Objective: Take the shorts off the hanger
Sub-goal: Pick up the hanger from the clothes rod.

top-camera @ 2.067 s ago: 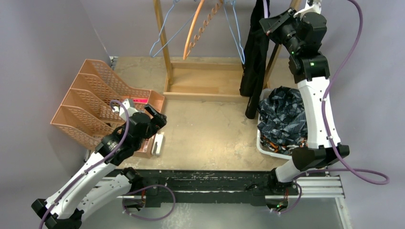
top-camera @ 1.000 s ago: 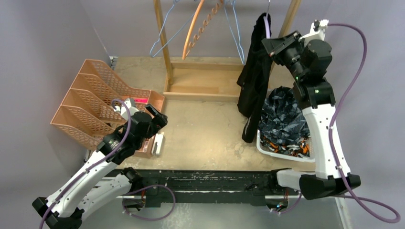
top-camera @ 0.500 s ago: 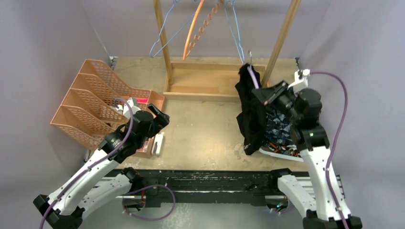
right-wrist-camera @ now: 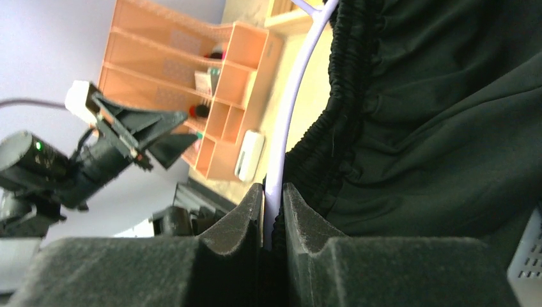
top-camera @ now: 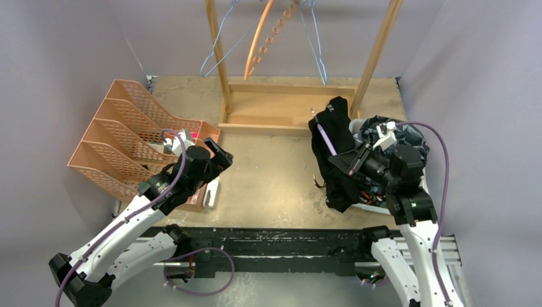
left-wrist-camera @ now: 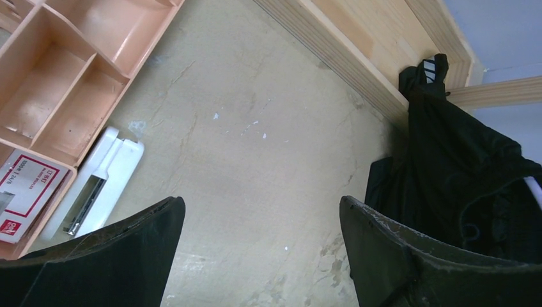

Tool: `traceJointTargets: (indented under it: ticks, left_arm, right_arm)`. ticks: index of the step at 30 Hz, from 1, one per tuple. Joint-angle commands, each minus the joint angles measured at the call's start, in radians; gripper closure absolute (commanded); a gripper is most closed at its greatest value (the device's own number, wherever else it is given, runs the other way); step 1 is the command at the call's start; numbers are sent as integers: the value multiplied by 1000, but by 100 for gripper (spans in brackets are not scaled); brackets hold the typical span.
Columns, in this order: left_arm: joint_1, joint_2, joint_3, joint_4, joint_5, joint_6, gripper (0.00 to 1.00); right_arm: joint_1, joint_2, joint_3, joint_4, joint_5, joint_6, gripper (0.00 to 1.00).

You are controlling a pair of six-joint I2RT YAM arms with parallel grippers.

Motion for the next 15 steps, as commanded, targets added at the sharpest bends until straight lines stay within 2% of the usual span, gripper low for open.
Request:
traceJointTargets:
  ticks: [1,3,9,15]
  left_arm:
    - [5,-1,3,58,12,2,12]
    - [5,-3,-4,72,15,1,15]
    - [5,6,-5,114,29,7,17]
    - [6,11,-33,192,111,13,16]
  right_arm:
    - [0,58,6,79,-206,-101,100]
    - [6,62,6,111,-207,-92,100]
    - [55,107,-14,224,-288,-70,100]
    - [248,132,-9,377,-290,-39,100]
